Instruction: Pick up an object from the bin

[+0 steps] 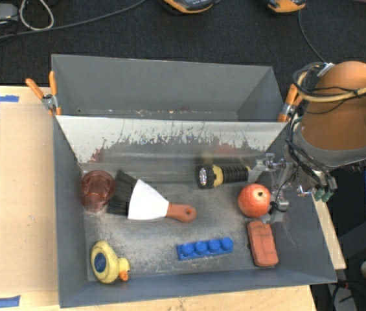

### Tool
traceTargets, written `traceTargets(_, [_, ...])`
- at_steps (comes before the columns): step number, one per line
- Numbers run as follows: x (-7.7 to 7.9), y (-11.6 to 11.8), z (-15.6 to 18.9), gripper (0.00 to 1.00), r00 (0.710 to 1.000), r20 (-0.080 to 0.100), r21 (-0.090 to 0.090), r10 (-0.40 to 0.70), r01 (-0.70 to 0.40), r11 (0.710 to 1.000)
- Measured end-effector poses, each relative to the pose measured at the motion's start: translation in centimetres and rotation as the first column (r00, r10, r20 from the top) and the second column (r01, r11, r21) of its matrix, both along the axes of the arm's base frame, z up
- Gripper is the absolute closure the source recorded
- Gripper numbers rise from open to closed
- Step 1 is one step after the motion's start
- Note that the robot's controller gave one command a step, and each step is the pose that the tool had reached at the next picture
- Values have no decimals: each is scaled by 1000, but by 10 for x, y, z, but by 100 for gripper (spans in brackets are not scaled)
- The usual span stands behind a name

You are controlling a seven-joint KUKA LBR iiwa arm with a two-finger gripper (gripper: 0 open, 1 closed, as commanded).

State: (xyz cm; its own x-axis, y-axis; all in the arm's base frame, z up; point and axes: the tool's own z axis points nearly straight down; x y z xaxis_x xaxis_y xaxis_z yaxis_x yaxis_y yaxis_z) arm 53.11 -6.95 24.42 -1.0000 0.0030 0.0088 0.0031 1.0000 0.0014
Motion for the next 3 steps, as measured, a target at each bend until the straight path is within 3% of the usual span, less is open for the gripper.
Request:
traceTargets(1, [1,1,2,0,1000,11,-2,5,-5,1000])
traceTargets(2, [-18,48,-91,0,994,10,-1,112,-112,994])
traceTargets(3, [-22,91,-83,0,945,19,-5,327,-327,945])
